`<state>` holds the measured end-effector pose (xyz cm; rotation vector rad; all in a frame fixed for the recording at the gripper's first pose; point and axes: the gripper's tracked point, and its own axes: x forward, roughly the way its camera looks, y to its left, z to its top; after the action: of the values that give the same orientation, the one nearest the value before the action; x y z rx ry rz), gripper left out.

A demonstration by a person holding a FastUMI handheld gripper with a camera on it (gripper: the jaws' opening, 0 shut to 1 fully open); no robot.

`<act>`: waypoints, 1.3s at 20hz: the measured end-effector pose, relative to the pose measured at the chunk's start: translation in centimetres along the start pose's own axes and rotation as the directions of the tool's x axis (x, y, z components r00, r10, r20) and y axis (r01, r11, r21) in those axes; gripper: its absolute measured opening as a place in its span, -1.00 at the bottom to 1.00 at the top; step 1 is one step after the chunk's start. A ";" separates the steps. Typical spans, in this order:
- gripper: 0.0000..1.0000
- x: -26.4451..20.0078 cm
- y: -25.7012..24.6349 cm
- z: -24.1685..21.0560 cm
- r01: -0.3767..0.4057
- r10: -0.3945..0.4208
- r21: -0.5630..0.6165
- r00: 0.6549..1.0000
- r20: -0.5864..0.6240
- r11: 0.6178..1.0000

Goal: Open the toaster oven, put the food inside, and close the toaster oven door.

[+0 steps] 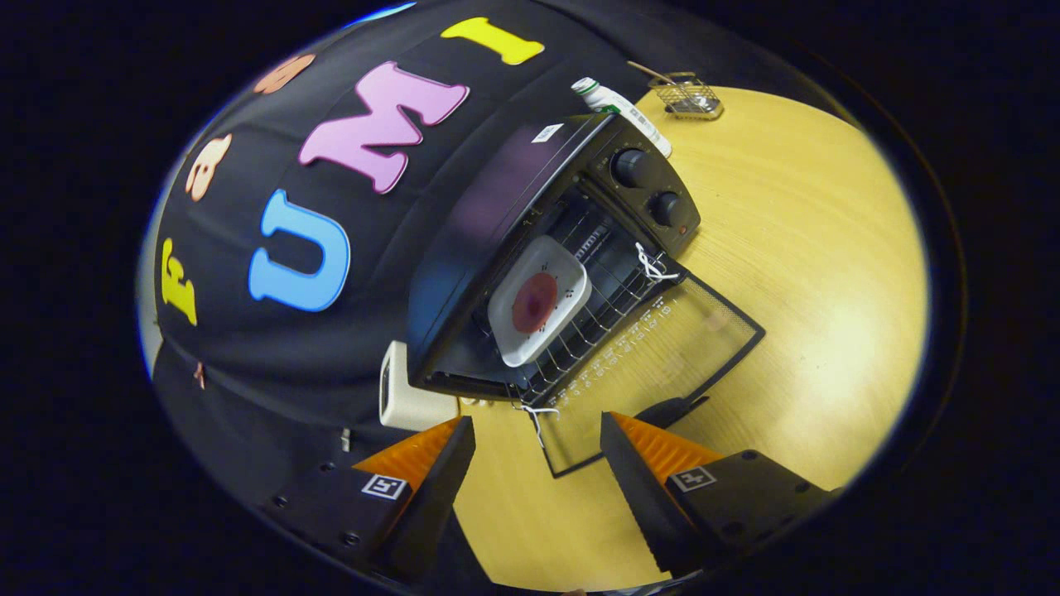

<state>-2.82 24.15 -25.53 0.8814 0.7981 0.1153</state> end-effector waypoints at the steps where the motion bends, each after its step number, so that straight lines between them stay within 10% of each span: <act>1: 0.97 -0.3 -0.6 -0.6 0.012 -0.012 -0.067 1.000 -0.010 0.998; 4: 0.97 -1.2 -2.4 -1.7 0.058 -0.061 -0.314 0.998 0.001 0.948; 10: 0.98 -2.3 -5.3 -4.1 0.109 -0.117 -0.691 0.992 0.036 0.714; 26: 0.98 4.8 -11.5 -7.5 0.282 -0.389 -0.688 0.921 0.000 0.669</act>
<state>-6.99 23.44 -39.49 0.0091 0.9564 0.1329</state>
